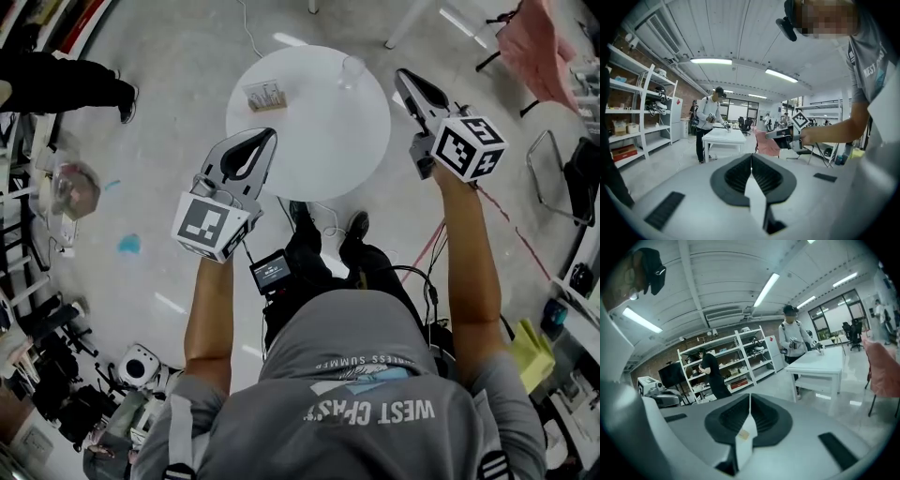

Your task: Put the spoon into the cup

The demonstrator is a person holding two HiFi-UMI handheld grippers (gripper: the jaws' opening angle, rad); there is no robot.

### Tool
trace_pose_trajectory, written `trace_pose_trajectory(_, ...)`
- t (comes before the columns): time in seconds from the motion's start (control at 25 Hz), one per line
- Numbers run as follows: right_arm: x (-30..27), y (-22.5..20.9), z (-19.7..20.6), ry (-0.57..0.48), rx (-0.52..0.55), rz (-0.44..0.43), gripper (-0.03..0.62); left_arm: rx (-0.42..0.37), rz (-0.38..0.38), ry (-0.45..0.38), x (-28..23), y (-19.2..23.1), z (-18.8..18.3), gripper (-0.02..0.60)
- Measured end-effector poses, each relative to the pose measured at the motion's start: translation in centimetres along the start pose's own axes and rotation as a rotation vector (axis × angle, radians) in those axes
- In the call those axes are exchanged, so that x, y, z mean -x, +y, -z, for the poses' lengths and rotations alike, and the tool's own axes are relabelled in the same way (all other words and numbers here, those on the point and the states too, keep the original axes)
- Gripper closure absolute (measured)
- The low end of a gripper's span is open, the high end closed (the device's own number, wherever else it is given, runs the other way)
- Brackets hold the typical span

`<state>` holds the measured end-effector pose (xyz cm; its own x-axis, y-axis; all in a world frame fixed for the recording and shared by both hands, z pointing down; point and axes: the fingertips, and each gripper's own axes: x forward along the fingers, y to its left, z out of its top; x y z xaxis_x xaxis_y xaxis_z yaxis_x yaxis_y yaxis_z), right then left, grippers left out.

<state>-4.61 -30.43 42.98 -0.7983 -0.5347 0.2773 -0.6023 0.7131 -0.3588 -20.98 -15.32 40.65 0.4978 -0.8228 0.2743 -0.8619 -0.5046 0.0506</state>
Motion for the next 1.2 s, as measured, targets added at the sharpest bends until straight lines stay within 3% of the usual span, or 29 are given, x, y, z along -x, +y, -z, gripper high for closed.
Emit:
trace_pose_trajectory(0.48,10.4,12.8,-10.1,-0.154,0.428,-0.016,0.592,-0.084,-0.038,-0.082,5.8,-2.3,-7.0,0.574)
trace_pose_trajectory(0.68,14.0,15.6,-11.5,-0.199,0.473,-0.021,0.592,-0.103,-0.03,-0.166,7.1,-3.2,-9.4,0.574)
trace_pose_trajectory(1.2,19.6,14.0,-6.3,-0.169,0.444,0.049,0.592,-0.148,-0.036,-0.157,8.6,-3.9,-7.2,0.574)
